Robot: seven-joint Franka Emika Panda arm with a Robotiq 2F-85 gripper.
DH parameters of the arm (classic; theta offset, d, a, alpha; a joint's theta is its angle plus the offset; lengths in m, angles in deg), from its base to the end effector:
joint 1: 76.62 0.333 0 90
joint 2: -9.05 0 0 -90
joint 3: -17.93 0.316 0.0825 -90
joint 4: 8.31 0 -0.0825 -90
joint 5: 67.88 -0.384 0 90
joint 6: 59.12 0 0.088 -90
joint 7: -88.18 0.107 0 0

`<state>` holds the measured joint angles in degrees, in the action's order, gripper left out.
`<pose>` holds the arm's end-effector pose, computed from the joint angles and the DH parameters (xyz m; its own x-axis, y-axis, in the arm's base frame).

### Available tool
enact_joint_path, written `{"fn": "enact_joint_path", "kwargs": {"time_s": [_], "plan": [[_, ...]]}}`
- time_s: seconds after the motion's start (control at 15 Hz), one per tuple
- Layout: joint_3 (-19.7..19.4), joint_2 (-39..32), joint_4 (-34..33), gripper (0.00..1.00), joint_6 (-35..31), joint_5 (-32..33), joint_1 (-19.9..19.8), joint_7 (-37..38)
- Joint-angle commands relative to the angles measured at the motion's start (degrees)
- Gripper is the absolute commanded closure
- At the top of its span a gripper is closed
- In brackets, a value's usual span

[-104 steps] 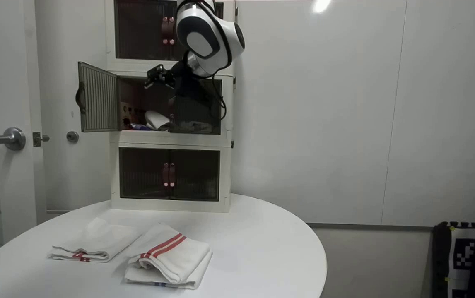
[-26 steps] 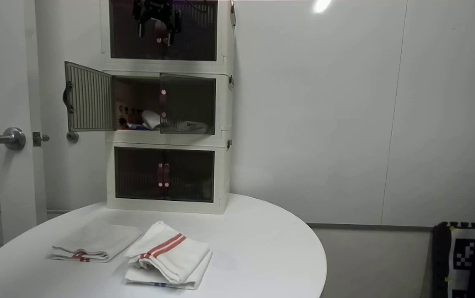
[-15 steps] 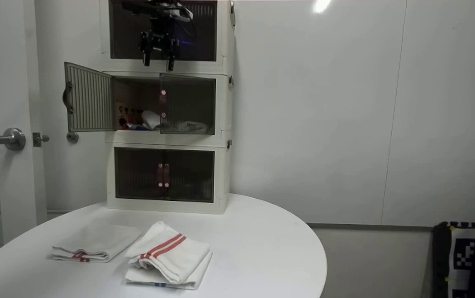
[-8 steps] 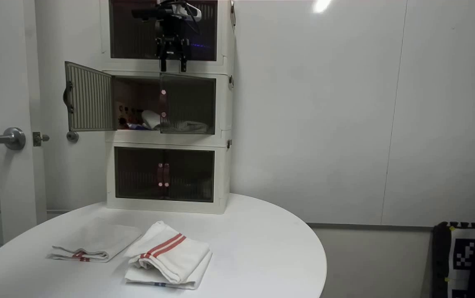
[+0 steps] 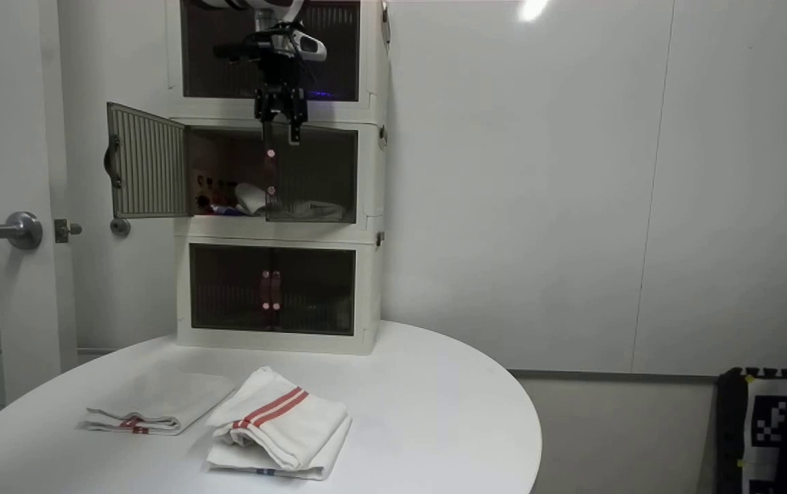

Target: Open the drawer in the middle compartment

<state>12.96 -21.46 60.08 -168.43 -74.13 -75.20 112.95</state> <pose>0.7292 -0.0214 0.4972 0.8623 -0.4872 0.1383 -0.4711 -0.8718 -0.1341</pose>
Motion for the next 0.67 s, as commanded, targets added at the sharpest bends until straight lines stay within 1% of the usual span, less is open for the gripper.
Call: {"fn": "enact_joint_path", "kwargs": {"time_s": [0.0, 0.47, 0.6], "plan": [[-1.82, 0.92, 1.52, 0.00, -0.97, 2.27, 0.61, 3.91], [-5.89, 7.52, 8.44, 0.00, -2.22, 7.04, 0.68, 7.34], [-6.33, 9.21, 10.85, 0.00, -2.42, 7.50, 0.41, 6.77]]}}
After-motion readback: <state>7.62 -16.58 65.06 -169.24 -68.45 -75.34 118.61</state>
